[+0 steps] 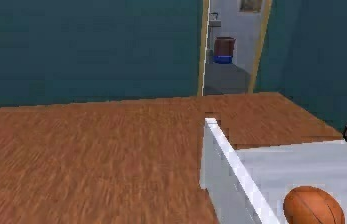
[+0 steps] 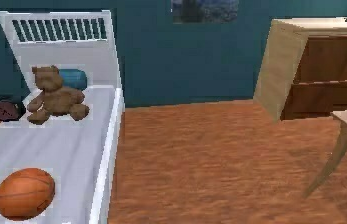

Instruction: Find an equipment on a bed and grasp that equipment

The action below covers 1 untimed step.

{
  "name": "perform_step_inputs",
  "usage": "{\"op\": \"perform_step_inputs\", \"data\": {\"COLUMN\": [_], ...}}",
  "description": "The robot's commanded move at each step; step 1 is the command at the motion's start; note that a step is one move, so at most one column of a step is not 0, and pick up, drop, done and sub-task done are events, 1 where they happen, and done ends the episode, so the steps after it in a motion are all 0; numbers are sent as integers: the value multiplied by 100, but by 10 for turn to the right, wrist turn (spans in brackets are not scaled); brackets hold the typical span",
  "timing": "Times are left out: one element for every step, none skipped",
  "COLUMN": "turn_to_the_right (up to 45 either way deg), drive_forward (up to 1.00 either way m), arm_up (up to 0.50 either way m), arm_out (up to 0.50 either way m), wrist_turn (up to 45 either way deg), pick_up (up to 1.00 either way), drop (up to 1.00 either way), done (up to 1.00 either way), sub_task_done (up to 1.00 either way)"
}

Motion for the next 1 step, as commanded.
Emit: {"op": "perform_step_inputs", "data": {"turn_to_the_right": [-390], "drive_forward": [0], "arm_up": [0], "arm_out": [0], "wrist_turn": [0], "pick_up": [0], "drop": [0], "done": [0], "sub_task_done": [0]}}
